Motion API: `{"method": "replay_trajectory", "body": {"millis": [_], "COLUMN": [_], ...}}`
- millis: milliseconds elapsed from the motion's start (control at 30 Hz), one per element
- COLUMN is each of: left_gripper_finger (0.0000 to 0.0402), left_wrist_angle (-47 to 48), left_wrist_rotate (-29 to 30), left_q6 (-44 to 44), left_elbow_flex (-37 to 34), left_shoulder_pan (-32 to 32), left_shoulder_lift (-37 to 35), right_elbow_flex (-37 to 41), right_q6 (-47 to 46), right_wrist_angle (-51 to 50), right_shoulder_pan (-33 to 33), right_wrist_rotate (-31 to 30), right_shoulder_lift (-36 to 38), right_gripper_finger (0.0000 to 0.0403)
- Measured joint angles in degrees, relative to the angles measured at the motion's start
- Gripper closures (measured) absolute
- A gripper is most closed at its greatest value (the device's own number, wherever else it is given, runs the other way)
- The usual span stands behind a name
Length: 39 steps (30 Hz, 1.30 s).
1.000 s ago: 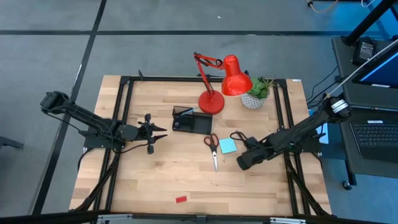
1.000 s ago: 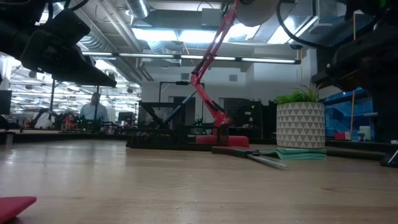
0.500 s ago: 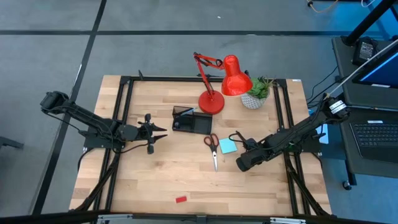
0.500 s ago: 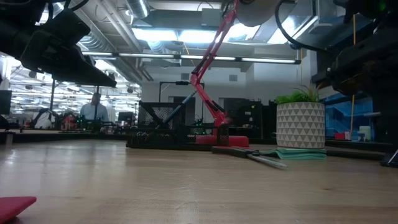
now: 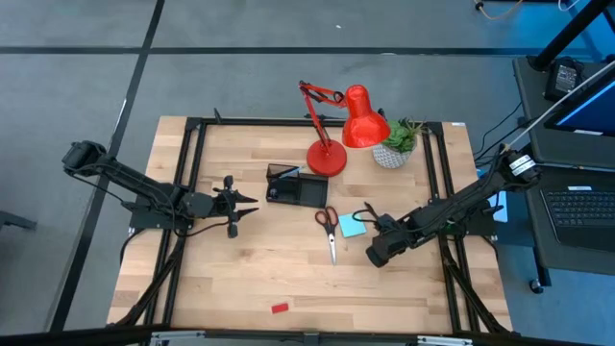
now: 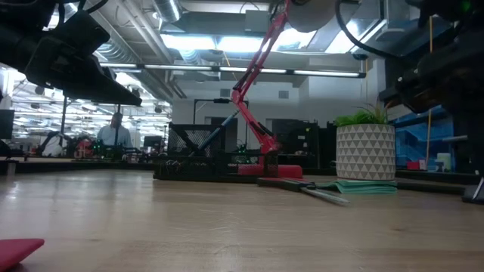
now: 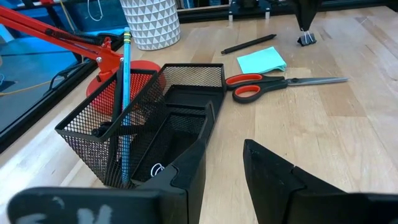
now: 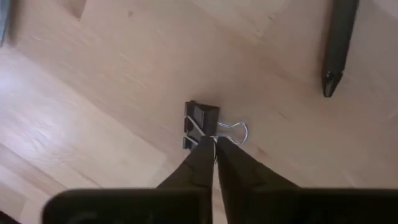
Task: Pick and place office supplies into organizer
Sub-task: Put the black binder clip into the black desk organizer
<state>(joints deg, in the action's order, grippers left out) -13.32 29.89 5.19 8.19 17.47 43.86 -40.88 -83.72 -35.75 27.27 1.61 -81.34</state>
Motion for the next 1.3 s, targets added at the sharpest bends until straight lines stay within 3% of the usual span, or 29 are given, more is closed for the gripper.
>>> {"method": "replay_trajectory", "body": {"millis": [367,633,1067,1300], "left_gripper_finger": [0.0300,0.0300,0.0300,0.0296], "left_wrist_angle": [-0.06,-3.02,-3.14,-3.19], "left_wrist_rotate": [0.32,8.99,8.97,9.06], "left_q6": [-0.02,-0.48,-0.47,-0.48], "left_elbow_flex": [0.00,0.02,0.02,0.02], "left_shoulder_pan": [0.00,-0.02,-0.02,-0.02], "left_shoulder_lift": [0.00,0.00,0.00,0.00], "right_elbow_flex": [-0.04,-1.14,-9.31,-11.65], "right_q6": [4.02,6.54,22.52,30.20], "right_wrist_angle": [0.09,-0.83,-0.57,0.09], "right_shoulder_pan": [0.09,0.07,-0.10,-0.95], "right_wrist_rotate": [-1.96,-2.69,-15.97,-26.31], "right_shoulder_lift": [0.02,1.39,2.34,2.34], "right_gripper_finger": [0.0401,0.0402,0.0403,0.0403]}}
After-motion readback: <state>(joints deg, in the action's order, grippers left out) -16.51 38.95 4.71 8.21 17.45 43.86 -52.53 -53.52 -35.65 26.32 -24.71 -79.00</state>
